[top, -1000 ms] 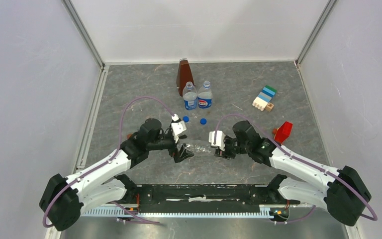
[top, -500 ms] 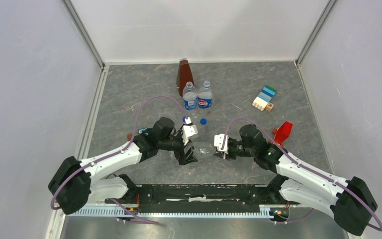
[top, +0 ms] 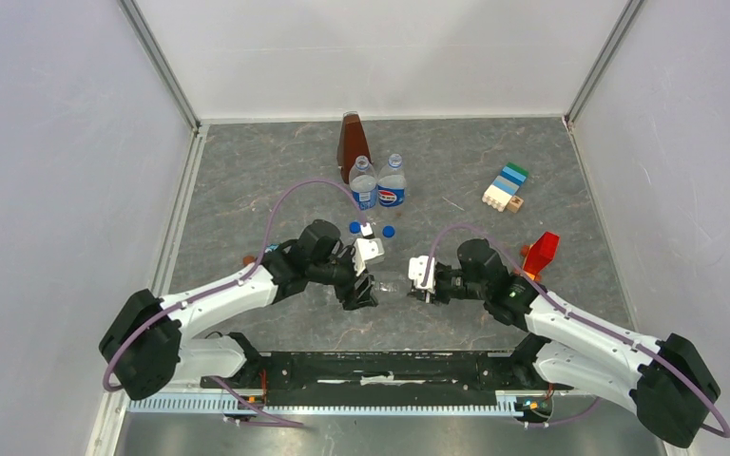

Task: Unscrew the bottle caps
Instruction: Unscrew the bottle cap from the plastic bottle.

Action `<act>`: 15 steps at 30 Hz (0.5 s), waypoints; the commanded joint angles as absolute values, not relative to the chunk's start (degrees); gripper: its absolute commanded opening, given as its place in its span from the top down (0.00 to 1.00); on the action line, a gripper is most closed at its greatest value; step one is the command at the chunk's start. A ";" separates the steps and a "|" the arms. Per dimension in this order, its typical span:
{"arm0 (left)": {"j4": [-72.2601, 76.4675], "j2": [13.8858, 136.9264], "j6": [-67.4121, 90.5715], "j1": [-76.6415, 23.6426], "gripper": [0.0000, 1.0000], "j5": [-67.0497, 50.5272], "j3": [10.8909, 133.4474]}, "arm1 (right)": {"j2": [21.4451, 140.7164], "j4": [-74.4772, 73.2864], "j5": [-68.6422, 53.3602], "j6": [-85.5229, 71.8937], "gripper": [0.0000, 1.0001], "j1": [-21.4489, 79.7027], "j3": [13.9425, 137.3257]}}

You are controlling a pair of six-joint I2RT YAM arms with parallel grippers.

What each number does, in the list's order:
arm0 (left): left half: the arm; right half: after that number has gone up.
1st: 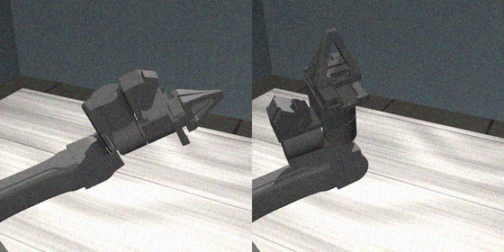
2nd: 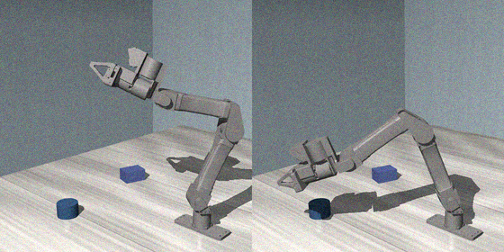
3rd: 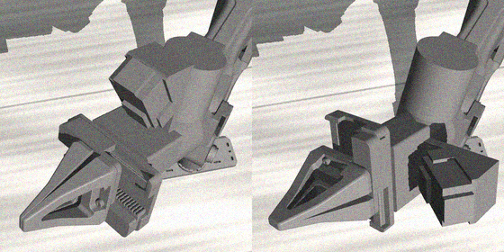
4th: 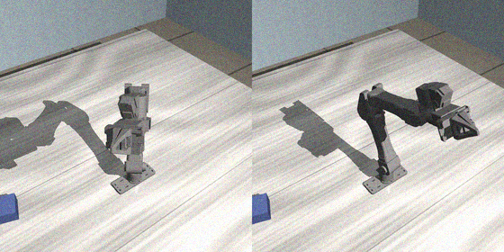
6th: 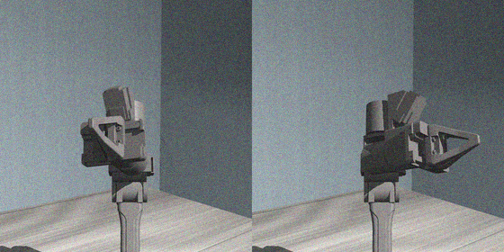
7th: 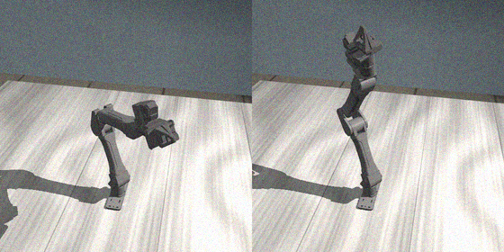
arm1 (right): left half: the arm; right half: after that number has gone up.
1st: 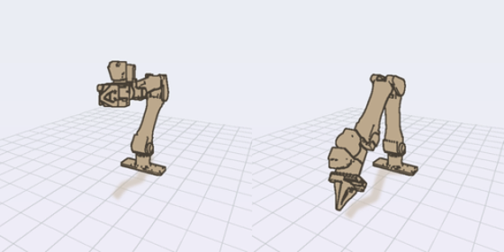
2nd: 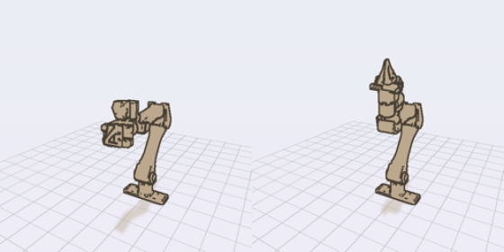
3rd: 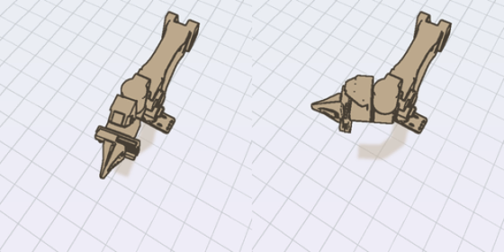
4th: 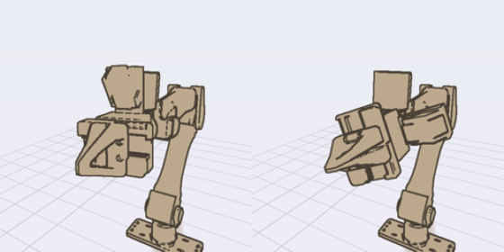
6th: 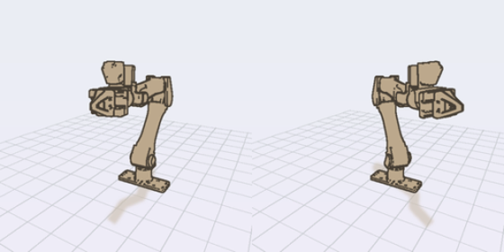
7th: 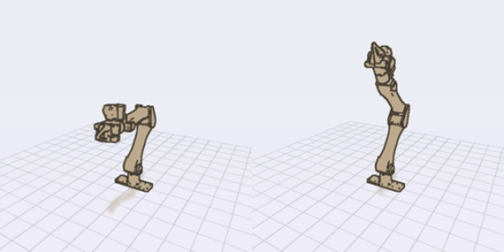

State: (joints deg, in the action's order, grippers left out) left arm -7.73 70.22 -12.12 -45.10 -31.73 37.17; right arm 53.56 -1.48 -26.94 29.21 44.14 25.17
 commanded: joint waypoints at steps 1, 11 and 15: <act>-5.07 67.56 -11.74 -45.96 0.88 -28.57 38.71 | 52.29 12.93 -21.45 23.56 0.85 44.12 26.28; 9.56 53.98 -10.46 -45.92 0.98 -17.80 27.68 | 50.42 19.98 -17.81 9.85 0.23 42.80 27.21; 13.90 47.83 -10.90 -45.92 0.98 -15.73 23.63 | 47.82 21.36 -24.07 3.11 0.22 38.47 26.98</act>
State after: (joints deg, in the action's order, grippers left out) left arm 4.73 52.75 -11.66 -45.52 -19.44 26.52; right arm 50.54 15.20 -19.49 12.29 42.04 25.21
